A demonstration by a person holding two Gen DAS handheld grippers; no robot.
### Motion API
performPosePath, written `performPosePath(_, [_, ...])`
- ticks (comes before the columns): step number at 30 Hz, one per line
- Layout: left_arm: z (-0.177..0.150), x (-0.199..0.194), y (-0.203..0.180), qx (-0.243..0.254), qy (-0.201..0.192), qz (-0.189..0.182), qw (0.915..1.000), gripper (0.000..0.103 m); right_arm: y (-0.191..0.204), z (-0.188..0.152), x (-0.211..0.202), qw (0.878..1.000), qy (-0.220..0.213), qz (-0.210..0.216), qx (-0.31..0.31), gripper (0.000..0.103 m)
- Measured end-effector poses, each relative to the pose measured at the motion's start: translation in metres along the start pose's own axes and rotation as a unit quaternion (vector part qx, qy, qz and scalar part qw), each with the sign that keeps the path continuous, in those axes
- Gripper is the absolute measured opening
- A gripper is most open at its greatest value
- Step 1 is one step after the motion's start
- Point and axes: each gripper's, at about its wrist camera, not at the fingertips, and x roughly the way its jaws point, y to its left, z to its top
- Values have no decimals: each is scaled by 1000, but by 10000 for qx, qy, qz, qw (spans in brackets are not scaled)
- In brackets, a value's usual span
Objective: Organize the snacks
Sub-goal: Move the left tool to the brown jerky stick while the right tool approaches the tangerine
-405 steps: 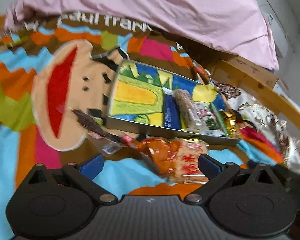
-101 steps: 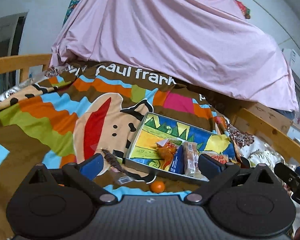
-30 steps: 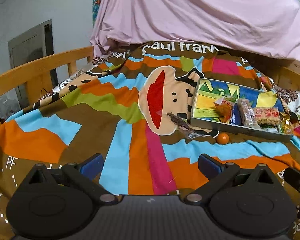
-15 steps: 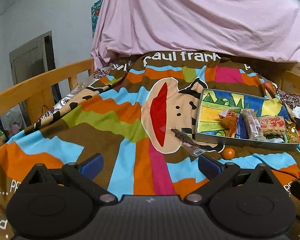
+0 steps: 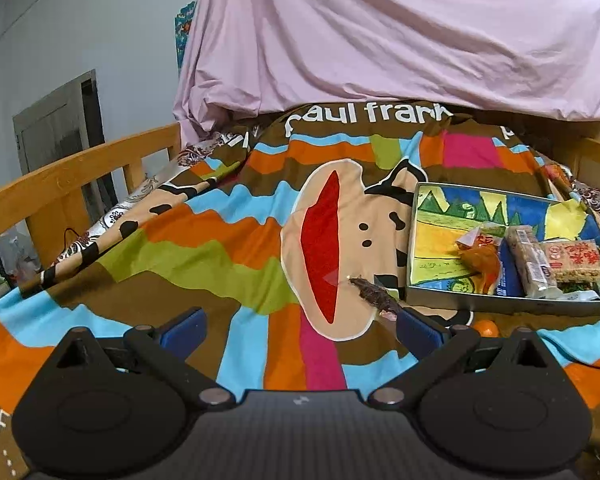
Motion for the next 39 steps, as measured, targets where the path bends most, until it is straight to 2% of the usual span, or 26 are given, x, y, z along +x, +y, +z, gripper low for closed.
performPosePath(5, [-4,18,-5,50,13,-174,9998,103,8,-4,23,9994,12,39,-356,102])
performPosePath(10, [-4,33,-5,184,6,-146,9997,103,21,-9,42,9970,71,148,-763,102])
performPosePath(18, [-5,57,2,73,207,-48,9997,103,38,-13,73,9924,127,396,-1158,102])
performPosePath(24, [-3,78,-5,145,366,51,9992,103,46,-13,108,9907,491,538,-1150,102])
performPosePath(29, [0,94,-14,96,513,10,9986,103,45,-12,124,9914,514,707,-977,102])
performPosePath(33, [1,108,-21,-112,674,-193,9975,103,42,-9,136,9914,595,839,-805,102])
performPosePath(39, [3,127,-32,-467,790,-901,9917,103,34,-11,140,9916,545,1089,-444,101])
